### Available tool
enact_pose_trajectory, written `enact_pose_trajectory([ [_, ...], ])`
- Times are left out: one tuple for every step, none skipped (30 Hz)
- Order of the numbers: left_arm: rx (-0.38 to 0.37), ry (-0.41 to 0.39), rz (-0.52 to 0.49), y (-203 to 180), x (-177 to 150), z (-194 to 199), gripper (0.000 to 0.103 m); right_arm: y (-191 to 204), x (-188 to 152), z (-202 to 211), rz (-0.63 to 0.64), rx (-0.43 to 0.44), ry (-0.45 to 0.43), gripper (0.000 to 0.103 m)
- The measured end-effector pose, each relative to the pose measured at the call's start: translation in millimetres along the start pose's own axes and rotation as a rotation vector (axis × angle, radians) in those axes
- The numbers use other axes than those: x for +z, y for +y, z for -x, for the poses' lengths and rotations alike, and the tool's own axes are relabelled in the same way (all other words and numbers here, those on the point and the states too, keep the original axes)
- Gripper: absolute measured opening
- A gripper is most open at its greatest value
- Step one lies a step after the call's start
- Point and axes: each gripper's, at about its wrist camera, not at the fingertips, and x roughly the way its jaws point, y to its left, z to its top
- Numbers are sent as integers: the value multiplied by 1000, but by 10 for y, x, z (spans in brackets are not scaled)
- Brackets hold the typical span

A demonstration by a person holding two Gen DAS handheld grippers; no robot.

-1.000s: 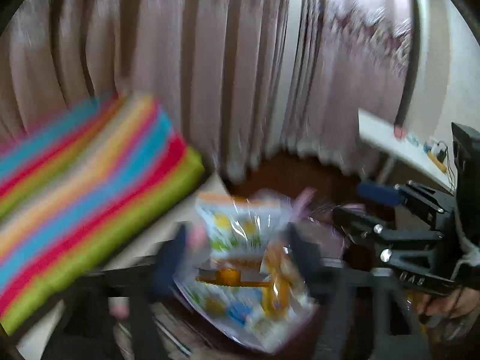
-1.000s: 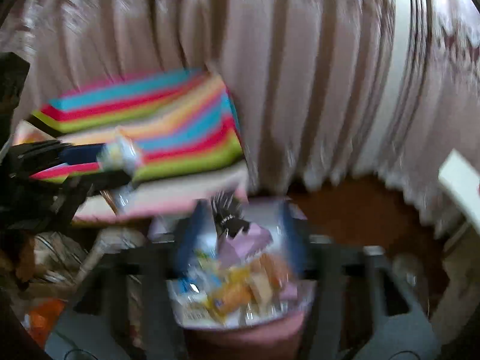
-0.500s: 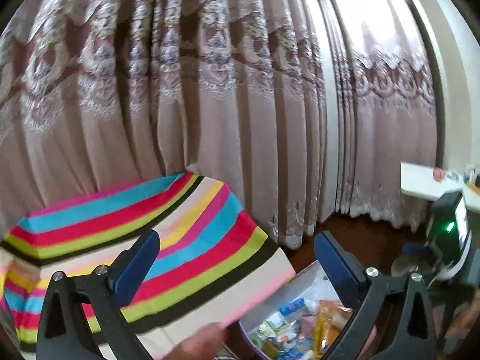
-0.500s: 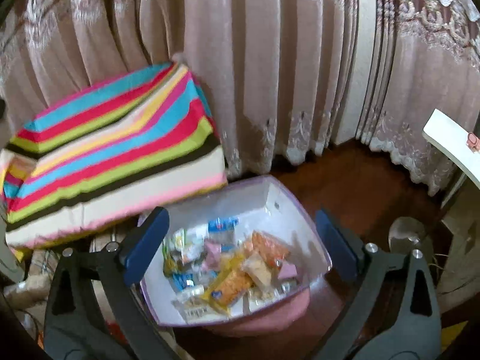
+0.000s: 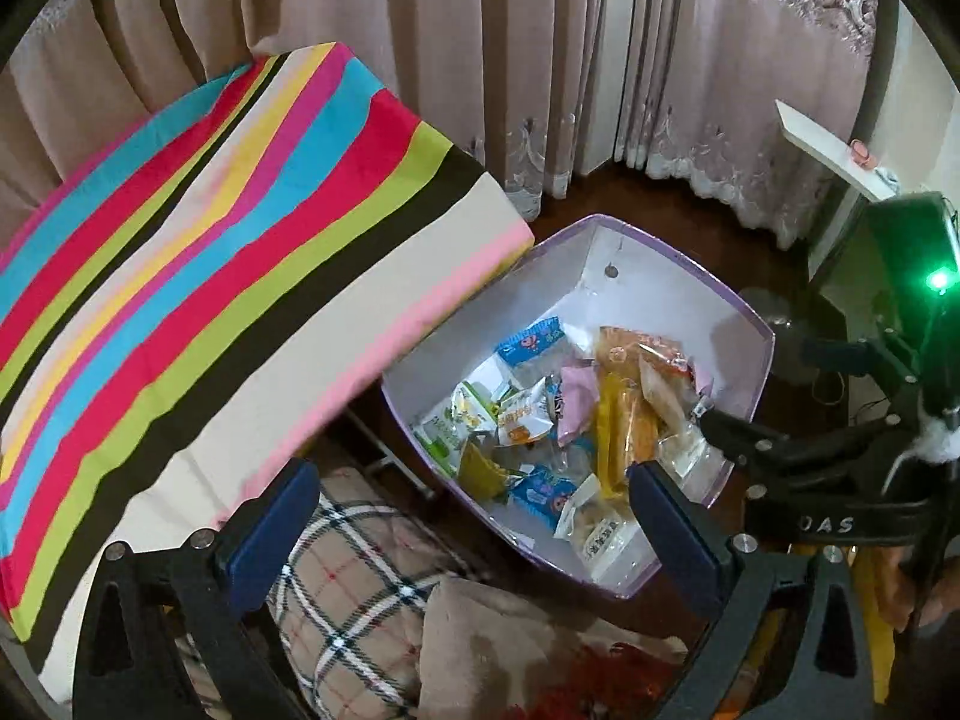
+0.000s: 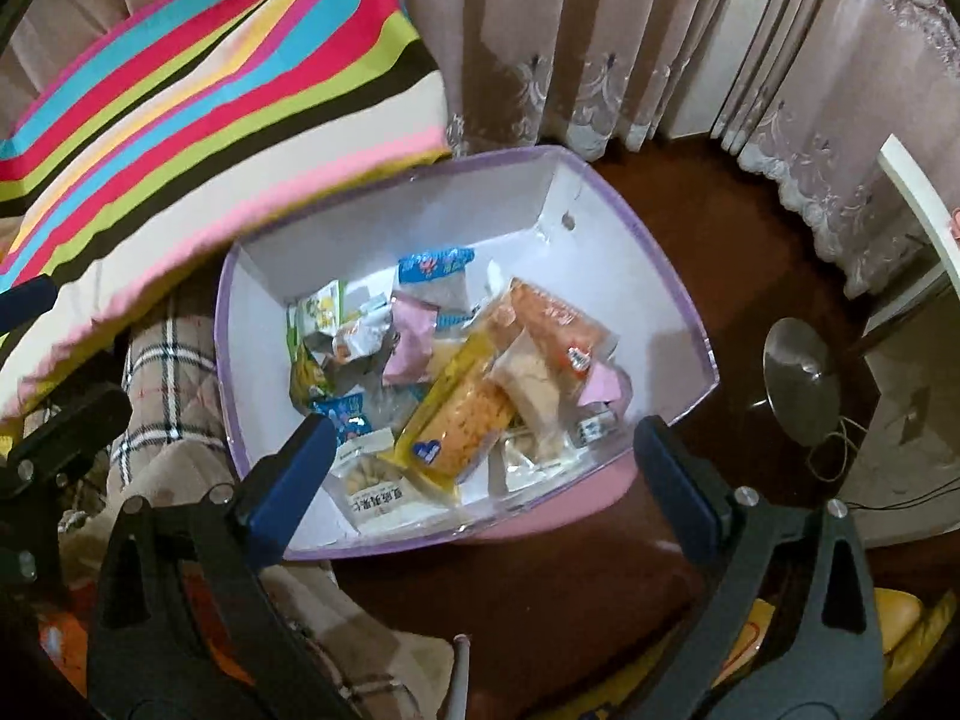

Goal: Organize snacks
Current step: 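Open both grippers over the white bin to drop the candies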

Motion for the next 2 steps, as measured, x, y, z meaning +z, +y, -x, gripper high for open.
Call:
enact_pose_trajectory([
  [18, -14, -1, -14, -18, 25, 103, 38, -34, 12, 1, -12, 2, 100],
  [25, -17, -7, -13, -14, 35, 103, 55, -43, 8, 7, -29, 2, 100],
])
